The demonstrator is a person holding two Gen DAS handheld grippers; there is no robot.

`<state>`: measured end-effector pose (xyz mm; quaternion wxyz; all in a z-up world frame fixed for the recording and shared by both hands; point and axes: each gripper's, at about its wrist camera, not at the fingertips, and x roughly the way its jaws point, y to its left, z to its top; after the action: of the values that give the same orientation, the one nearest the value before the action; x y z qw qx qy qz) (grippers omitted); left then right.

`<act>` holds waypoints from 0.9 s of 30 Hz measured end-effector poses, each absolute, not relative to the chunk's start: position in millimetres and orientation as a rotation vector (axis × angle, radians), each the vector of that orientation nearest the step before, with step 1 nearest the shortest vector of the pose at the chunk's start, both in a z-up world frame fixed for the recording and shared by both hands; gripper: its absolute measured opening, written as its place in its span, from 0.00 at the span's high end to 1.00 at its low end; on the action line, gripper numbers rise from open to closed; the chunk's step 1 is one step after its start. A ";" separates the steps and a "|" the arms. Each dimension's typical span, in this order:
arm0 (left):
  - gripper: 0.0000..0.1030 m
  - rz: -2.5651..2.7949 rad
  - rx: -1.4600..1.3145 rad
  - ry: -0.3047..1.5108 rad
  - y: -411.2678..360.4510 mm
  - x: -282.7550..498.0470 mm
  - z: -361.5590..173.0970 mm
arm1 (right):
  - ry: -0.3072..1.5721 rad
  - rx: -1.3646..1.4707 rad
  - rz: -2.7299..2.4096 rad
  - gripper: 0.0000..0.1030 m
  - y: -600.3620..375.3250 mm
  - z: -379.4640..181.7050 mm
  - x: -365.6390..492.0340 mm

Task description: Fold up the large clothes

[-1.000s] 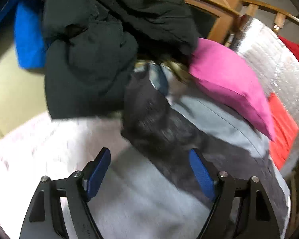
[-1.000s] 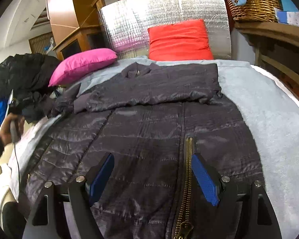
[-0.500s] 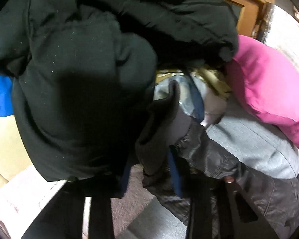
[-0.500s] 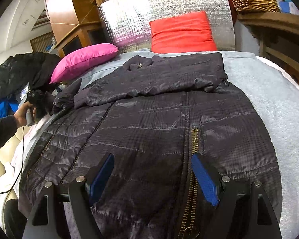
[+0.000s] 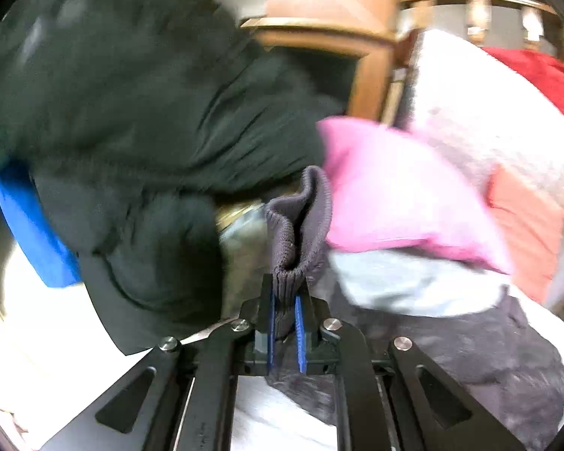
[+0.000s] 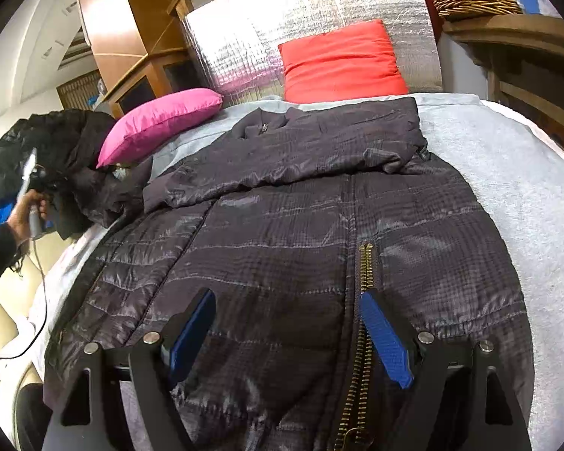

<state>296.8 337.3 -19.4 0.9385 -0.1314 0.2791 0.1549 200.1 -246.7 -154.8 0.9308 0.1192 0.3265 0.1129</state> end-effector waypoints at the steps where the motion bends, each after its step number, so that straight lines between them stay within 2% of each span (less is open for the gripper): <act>1: 0.91 0.292 -0.266 0.553 325.5 287.8 -9.0 | 0.666 0.249 0.230 0.20 -247.5 -154.1 199.6; 6: 0.91 0.157 -0.189 0.499 248.0 255.7 32.3 | 0.637 0.277 0.228 0.20 -251.9 -148.2 194.6; 16: 0.91 -0.132 -0.123 0.543 53.2 282.8 64.3 | 0.582 0.348 0.246 0.20 -263.3 -134.5 185.6; 23: 0.91 -0.290 -0.094 0.596 -67.0 292.1 57.4 | 0.550 0.407 0.274 0.20 -272.1 -125.8 182.7; 27: 0.91 -0.344 -0.112 0.704 -118.6 301.9 23.6 | 0.529 0.433 0.280 0.20 -277.8 -120.8 179.6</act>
<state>301.9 -118.6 23.6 0.9227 -0.0546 0.3429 -0.1675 179.6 -277.8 -120.8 0.9325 0.2115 0.2586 0.1370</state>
